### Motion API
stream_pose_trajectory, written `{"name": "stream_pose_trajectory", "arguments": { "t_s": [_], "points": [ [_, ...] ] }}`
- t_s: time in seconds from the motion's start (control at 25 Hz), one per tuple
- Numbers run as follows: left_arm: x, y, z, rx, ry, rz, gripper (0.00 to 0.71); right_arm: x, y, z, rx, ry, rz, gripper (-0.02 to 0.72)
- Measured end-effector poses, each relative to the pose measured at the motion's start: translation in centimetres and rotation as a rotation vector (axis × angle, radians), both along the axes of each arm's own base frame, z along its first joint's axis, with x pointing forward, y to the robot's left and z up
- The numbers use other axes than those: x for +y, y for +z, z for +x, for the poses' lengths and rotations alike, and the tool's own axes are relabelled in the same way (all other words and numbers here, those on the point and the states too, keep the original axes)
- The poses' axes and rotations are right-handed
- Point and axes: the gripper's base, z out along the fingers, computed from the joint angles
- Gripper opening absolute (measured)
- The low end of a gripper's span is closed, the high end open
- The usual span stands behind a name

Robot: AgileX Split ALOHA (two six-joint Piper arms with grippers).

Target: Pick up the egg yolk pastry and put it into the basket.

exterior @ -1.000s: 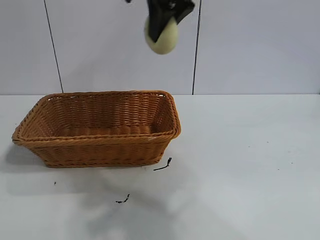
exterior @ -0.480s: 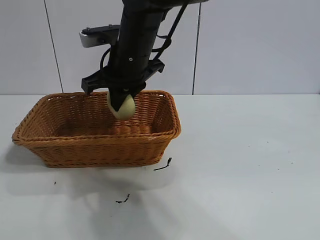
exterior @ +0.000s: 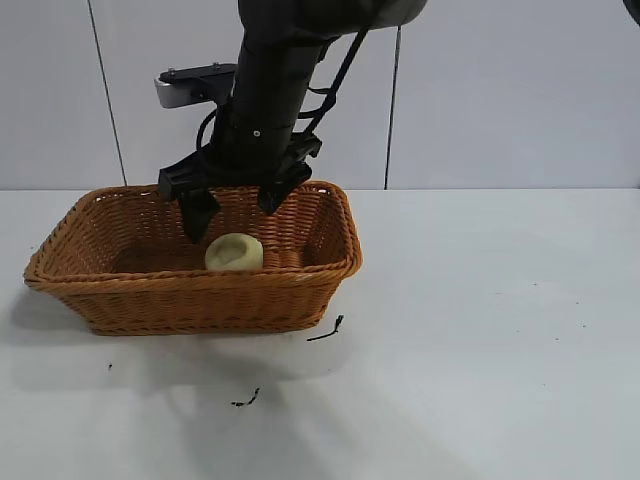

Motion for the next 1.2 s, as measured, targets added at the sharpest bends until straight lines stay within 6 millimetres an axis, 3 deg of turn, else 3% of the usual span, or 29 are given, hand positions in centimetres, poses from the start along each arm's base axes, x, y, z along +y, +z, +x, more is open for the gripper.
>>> {"name": "stream_pose_trajectory", "arguments": {
  "t_s": [0.08,0.28,0.44,0.56,0.6,0.8,0.84,0.88,1.0,1.2],
  "points": [
    [0.0,0.0,0.0,0.000,0.000,0.000,0.696,-0.2,1.2,-0.2,-0.003,0.003,-0.008,0.684],
    [0.0,0.0,0.0,0.000,0.000,0.000,0.696,-1.6,6.0,-0.3,-0.041,-0.009,-0.009,0.694],
    [0.0,0.0,0.0,0.000,0.000,0.000,0.696,-4.7,8.9,1.5,-0.084,-0.081,0.018,0.693],
    [0.0,0.0,0.0,0.000,0.000,0.000,0.696,-8.6,9.6,3.5,-0.086,-0.165,0.014,0.693],
    [0.0,0.0,0.0,0.000,0.000,0.000,0.696,-8.6,9.6,3.5,-0.086,-0.165,0.014,0.693],
    [0.0,0.0,0.0,0.000,0.000,0.000,0.696,-17.0,9.4,6.5,-0.060,-0.338,-0.008,0.693],
    [0.0,0.0,0.0,0.000,0.000,0.000,0.696,-20.8,9.4,7.4,-0.053,-0.416,-0.013,0.693],
    [0.0,0.0,0.0,0.000,0.000,0.000,0.696,-22.6,9.3,7.7,-0.045,-0.450,-0.017,0.693],
    [0.0,0.0,0.0,0.000,0.000,0.000,0.696,-26.8,9.2,8.0,-0.020,-0.534,-0.028,0.693],
    [0.0,0.0,0.0,0.000,0.000,0.000,0.696,-31.3,8.9,7.7,0.050,-0.623,-0.049,0.693]
  ]
}}
